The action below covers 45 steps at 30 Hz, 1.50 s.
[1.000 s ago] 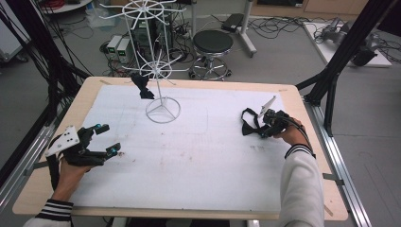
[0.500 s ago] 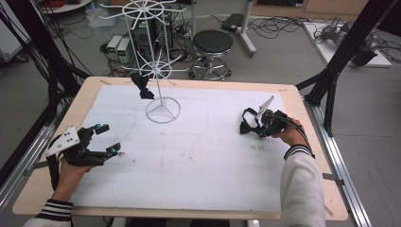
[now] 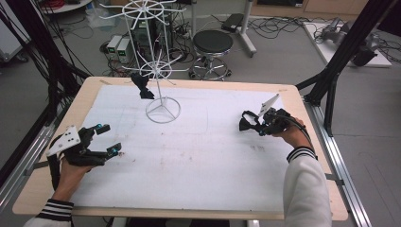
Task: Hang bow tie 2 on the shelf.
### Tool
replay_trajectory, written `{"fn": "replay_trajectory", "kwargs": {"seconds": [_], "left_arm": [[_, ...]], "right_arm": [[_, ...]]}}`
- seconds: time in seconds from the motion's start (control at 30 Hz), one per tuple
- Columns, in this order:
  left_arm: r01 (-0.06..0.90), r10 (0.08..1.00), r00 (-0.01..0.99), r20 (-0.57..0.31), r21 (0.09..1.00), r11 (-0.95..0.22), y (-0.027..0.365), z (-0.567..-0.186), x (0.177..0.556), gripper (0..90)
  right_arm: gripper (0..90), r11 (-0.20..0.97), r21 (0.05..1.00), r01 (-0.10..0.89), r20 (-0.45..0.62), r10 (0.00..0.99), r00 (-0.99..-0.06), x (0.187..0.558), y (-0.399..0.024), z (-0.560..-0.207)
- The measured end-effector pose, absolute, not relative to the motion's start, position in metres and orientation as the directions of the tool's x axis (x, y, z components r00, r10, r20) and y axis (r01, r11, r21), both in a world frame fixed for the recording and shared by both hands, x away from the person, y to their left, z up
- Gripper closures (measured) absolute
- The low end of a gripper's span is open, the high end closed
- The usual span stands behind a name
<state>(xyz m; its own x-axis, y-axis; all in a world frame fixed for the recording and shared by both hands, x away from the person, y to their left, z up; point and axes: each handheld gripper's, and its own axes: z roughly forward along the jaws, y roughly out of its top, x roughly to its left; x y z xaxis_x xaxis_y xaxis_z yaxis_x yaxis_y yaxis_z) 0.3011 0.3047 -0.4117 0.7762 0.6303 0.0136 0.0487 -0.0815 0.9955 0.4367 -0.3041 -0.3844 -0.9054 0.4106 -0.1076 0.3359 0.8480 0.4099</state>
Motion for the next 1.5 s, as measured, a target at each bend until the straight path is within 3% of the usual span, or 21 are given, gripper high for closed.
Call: {"fn": "replay_trajectory", "kwargs": {"seconds": [0.3,0.77,1.17,1.5], "left_arm": [[0.042,0.631,0.775,0.019,0.996,-0.081,0.304,-0.410,0.301,15.1],[0.037,0.618,0.785,0.024,0.996,-0.087,0.295,-0.406,0.301,15.1],[0.015,0.598,0.800,0.054,0.994,-0.110,0.287,-0.390,0.302,15.1],[-0.008,0.564,0.822,0.076,0.993,-0.122,0.273,-0.376,0.303,15.1]], "right_arm": [[80.8,0.788,0.501,0.359,-0.098,0.463,-0.881,0.427,-0.313,-0.366],[80.6,0.675,0.671,0.307,-0.097,0.490,-0.866,0.403,-0.312,-0.337],[80.4,0.535,0.801,0.268,-0.019,0.470,-0.882,0.385,-0.310,-0.327],[80.4,0.470,0.851,0.233,0.012,0.426,-0.904,0.370,-0.299,-0.323]]}}
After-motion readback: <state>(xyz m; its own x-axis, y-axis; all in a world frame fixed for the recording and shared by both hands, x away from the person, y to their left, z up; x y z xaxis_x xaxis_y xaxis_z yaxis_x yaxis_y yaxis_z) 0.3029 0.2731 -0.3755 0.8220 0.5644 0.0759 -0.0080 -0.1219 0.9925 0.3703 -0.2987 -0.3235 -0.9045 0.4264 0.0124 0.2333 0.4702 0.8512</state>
